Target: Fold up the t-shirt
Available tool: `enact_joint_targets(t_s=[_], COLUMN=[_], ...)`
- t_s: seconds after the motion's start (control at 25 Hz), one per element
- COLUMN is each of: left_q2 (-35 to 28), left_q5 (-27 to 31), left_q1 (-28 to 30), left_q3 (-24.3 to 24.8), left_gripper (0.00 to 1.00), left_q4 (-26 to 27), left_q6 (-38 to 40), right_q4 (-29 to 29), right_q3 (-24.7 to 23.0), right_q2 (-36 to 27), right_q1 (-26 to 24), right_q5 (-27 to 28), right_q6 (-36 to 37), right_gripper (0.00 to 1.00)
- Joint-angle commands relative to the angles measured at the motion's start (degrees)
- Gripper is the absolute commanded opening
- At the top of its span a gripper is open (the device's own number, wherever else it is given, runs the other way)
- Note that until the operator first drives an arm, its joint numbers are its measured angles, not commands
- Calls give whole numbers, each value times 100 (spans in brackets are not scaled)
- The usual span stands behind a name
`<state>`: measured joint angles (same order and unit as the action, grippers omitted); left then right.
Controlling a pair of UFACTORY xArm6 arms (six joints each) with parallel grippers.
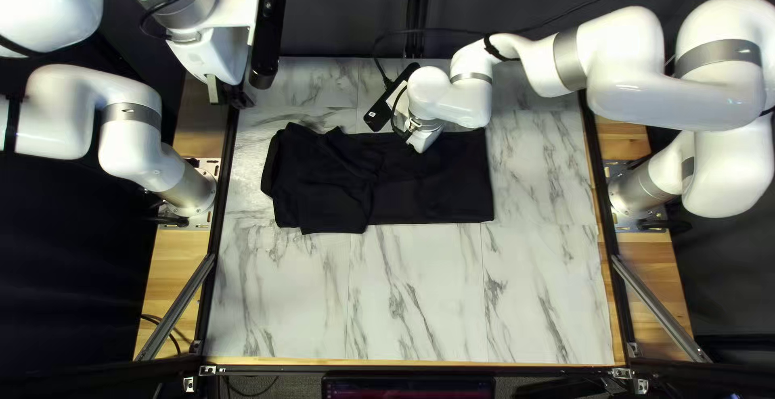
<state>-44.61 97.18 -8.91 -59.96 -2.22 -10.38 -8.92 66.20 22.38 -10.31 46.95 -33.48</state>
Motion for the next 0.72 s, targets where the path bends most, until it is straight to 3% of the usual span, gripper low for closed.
enact_joint_targets(t_s=[0.04,0.48,0.72], left_q2=[0,0,0], left_q5=[0,0,0], left_q1=[0,0,0], left_q3=[0,0,0], left_gripper=[100,100,100], left_q4=[0,0,0], left_q6=[0,0,0], right_q4=[-57,-160,-163], right_q3=[-41,390,811], right_q2=[-191,-205,143], right_q1=[64,235,195], right_q5=[96,396,408], right_q6=[-104,-238,-94], right_gripper=[0,0,0])
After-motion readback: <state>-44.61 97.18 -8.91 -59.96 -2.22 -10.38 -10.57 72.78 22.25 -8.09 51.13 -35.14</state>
